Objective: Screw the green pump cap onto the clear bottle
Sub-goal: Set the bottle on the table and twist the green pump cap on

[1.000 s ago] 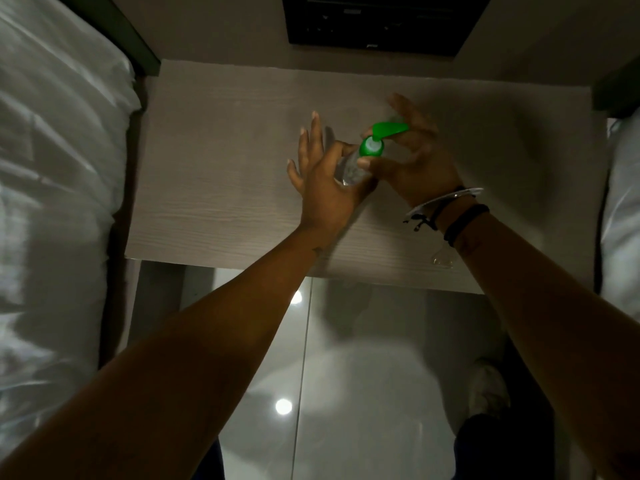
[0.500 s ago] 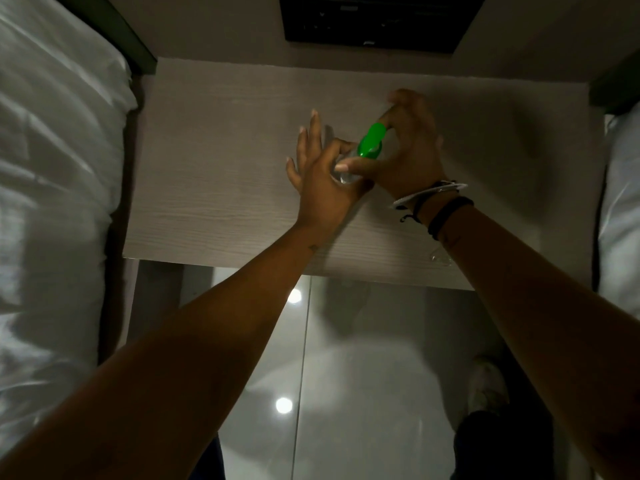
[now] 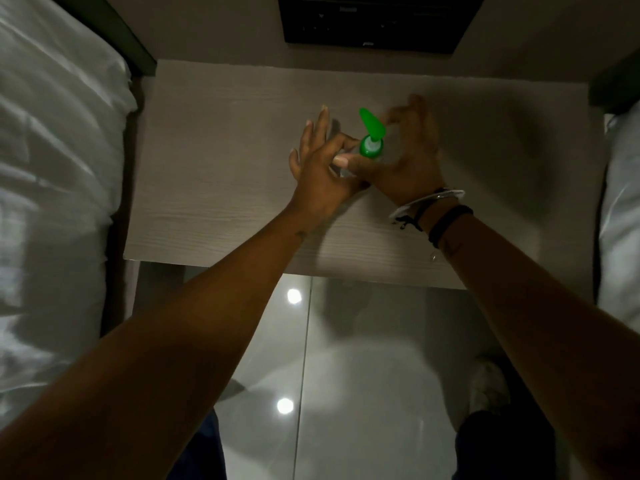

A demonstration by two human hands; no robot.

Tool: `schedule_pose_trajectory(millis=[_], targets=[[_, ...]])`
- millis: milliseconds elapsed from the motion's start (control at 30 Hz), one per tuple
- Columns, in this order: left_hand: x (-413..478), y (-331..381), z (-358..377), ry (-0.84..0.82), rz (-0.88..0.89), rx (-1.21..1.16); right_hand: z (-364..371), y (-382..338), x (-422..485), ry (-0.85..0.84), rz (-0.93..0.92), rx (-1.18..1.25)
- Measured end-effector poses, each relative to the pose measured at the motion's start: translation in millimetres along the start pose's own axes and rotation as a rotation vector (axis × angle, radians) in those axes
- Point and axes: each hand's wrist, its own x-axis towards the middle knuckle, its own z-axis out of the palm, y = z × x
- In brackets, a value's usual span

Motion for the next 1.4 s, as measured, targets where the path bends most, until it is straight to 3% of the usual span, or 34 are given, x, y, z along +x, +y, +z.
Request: schedule_pose_trajectory(millis=[100, 367, 567, 767, 833, 933, 1033, 1167, 1300, 1400], targets=[[2.7, 1.4, -1.3, -0.028, -0.003, -0.007, -7.2, 6.9, -0.9, -0.098, -0.077, 0.060], [6.9, 1.7, -6.2, -0.093, -0.001, -0.016, -1.6, 0.0, 1.2, 0.111, -0.011, 0.076], [8.4, 2.7, -9.9, -0.161, -0.020, -0.002, -8.2, 14.5, -1.1, -0.131, -0.029, 0.114], [13.9, 2.8, -11.0, -0.175, -0.016, 0.013, -1.8, -2.6, -3.3, 0.133, 0.024, 0.220], [14.2, 2.7, -11.5, -0.184, -0.010, 0.033, 5.8, -3.9, -5.8, 0.183, 0.054, 0.122], [13.9, 5.1, -12.5, -0.204, -0.028, 0.050, 9.4, 2.6, -6.3, 0.038, 0.048, -0.015], [16.8, 5.6, -13.3, -0.227, -0.030, 0.052, 4.1, 12.4, -4.4, -0.096, -0.023, 0.099], [17.6, 2.7, -12.0, -0.248, -0.011, 0.043, -2.4, 12.3, -1.4, -0.039, -0.028, 0.138], [19.2, 1.5, -9.9, -0.231, -0.028, 0.067, 1.6, 1.4, -0.7, 0.124, 0.006, 0.060], [19.6, -4.3, -9.2, -0.217, -0.028, 0.093, 3.9, 1.9, -3.0, 0.066, 0.007, 0.051]])
